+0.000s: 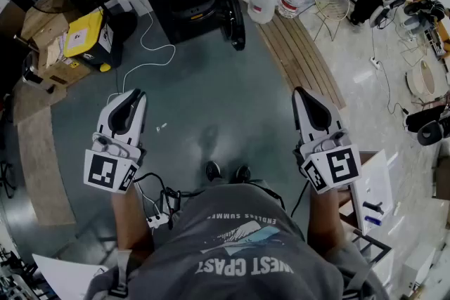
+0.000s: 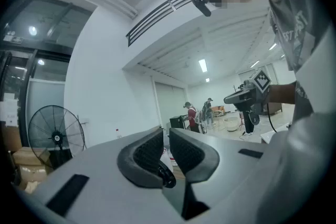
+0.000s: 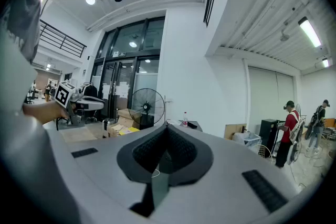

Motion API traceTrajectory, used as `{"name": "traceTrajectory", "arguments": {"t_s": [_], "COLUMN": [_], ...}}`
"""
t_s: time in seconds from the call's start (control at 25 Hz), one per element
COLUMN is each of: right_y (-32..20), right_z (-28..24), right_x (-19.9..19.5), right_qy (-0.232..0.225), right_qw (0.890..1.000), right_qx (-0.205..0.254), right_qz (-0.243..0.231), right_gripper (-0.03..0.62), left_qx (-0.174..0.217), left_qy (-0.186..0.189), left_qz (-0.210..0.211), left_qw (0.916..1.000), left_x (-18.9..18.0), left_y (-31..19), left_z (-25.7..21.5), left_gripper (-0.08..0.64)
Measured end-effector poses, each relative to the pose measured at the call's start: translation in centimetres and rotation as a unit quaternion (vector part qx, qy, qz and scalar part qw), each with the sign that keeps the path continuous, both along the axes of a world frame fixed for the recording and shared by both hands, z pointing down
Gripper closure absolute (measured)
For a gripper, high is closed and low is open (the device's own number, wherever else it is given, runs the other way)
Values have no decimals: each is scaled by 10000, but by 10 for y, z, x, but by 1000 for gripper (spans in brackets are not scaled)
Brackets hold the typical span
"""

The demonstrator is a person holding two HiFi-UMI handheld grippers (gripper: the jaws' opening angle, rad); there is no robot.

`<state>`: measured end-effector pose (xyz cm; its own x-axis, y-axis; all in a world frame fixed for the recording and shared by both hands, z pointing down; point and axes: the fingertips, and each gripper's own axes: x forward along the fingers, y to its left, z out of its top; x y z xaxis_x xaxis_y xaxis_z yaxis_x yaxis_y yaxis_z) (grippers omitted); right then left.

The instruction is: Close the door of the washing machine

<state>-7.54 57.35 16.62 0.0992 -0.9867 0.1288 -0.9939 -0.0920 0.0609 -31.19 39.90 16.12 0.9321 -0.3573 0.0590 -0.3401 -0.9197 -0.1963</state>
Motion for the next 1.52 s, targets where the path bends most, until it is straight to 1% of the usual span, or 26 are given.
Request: {"name": "traceTrajectory", "arguments": {"t_s": [0.4,0.52,0.64,0.84,1.0,1.28,1.52], "right_y": [-40,-53,-67,-99,-132,-193,-230], "right_z": [-1,-1,0,15,23,22,28], "right_x": [-25,-29,-24,0,31,92,130], "right_qy": [30,-81,-217,-332,-433,-517,-549], "right_qw": [10000,9999,9997,9994,9988,9968,9937], "right_qx": [29,90,123,38,20,7,22], "right_qz": [46,1,-17,-58,-208,-605,-975], "right_gripper": [565,565,563,563,563,563,563], "left_qx": [-15,-57,-90,-111,-115,-92,-64], "left_qy": [109,142,139,63,-46,-135,-206], "left_qz": [108,113,129,29,-111,-421,-786], "left_qw": [9999,9998,9998,9999,9999,9990,9967], "left_x": [-17,-19,-15,2,28,82,111], "left_y": [-39,-50,-61,-85,-107,-143,-163], "left_z": [6,10,14,22,24,17,22], "left_gripper": [511,511,511,511,511,511,511]}}
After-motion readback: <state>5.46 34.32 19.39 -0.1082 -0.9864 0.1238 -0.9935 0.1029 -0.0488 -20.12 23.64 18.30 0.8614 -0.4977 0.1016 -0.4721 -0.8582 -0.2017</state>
